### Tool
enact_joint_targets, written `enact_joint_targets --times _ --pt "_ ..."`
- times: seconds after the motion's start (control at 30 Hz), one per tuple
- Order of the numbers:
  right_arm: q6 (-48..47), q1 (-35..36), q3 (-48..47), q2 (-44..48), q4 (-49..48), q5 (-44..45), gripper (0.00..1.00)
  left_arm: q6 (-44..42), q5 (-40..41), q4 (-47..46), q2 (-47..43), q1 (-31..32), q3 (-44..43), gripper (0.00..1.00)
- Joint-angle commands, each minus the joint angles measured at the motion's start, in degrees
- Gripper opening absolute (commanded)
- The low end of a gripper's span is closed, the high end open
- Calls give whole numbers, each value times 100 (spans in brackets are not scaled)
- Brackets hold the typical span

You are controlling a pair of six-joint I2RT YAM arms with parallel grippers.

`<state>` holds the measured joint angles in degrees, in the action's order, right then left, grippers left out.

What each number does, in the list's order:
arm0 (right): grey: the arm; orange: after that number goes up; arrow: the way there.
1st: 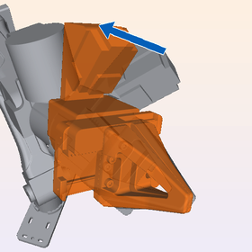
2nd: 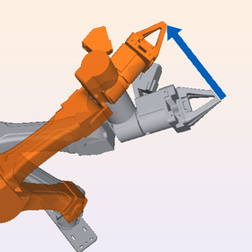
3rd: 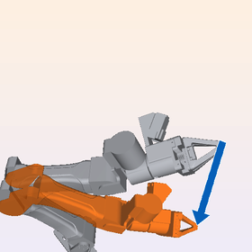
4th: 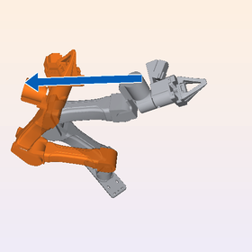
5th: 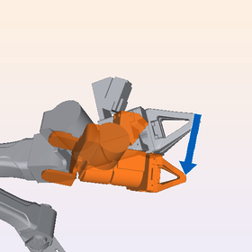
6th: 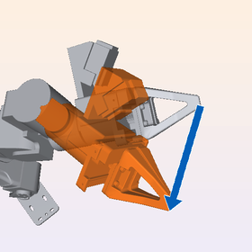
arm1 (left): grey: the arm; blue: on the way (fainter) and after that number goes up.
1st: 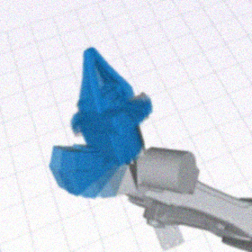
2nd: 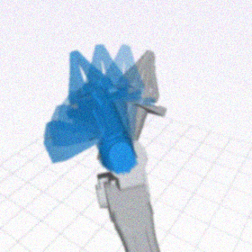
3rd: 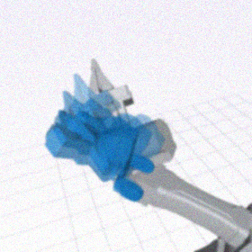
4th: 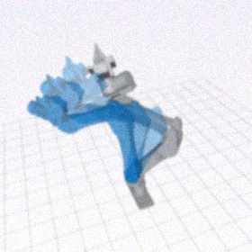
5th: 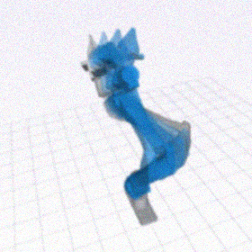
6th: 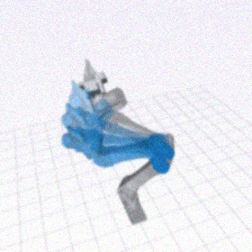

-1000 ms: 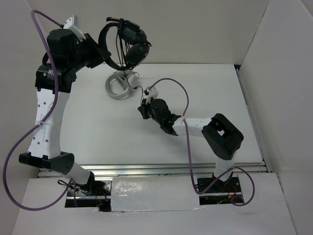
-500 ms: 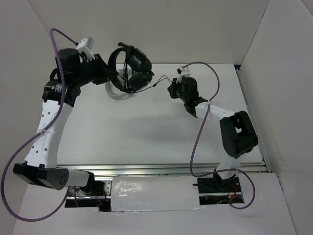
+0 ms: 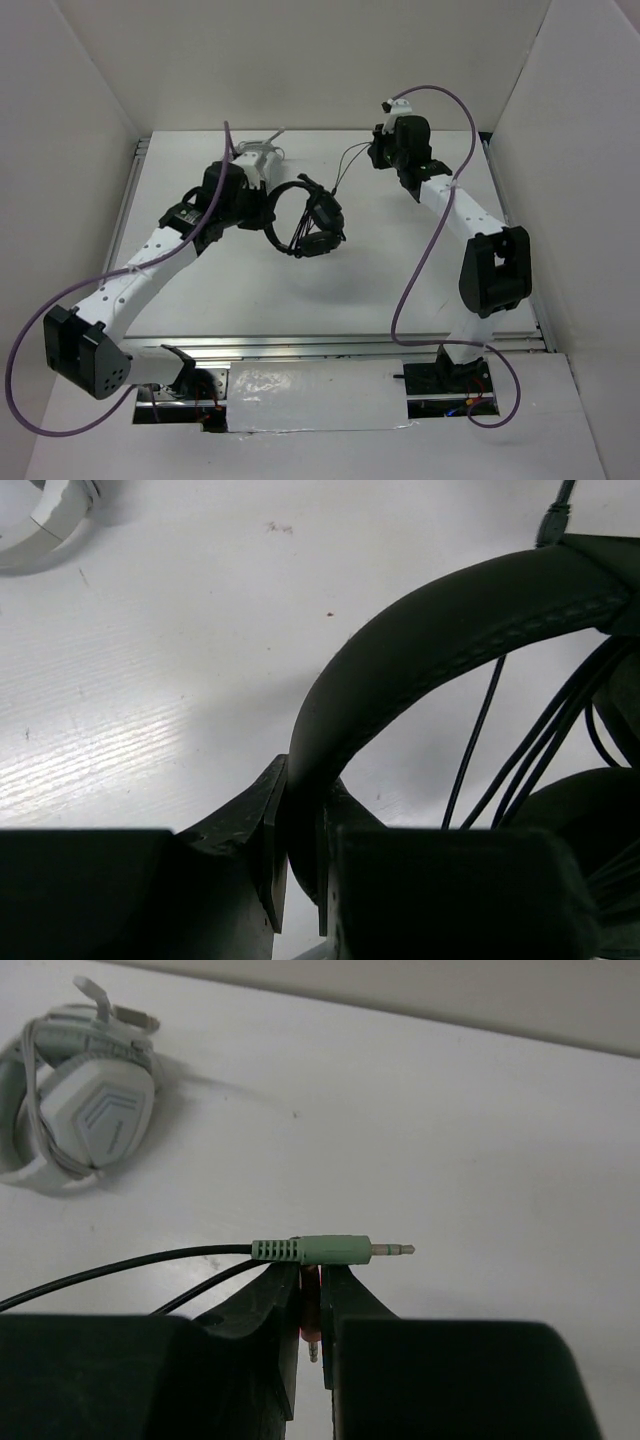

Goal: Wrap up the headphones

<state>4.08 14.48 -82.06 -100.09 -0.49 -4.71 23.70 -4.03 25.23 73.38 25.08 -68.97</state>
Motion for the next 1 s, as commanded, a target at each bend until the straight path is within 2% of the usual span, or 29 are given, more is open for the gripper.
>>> enact_joint_targets --times 0.0,0.3,0.5,0.67,0.77,0.97 --pt "-555 89 -486 473 759 242 0 -287 751 -90 342 278 -73 0" --pt "-979 880 -907 1123 1585 1384 0 -332 1343 -36 1371 515 -169 0" --pt "-874 1583 -1058 1501 2299 1902 0 159 1624 227 2179 410 -722 0" --pt "-416 2522 -961 1519 2904 1737 0 774 1756 596 3031 296 -1574 0" --pt "-100 3093 -689 1528 2765 1754 0 1091 1722 825 3559 199 -2172 0" --pt "462 3622 -224 1405 2511 1412 0 1329 1292 886 4297 -20 -2928 0"
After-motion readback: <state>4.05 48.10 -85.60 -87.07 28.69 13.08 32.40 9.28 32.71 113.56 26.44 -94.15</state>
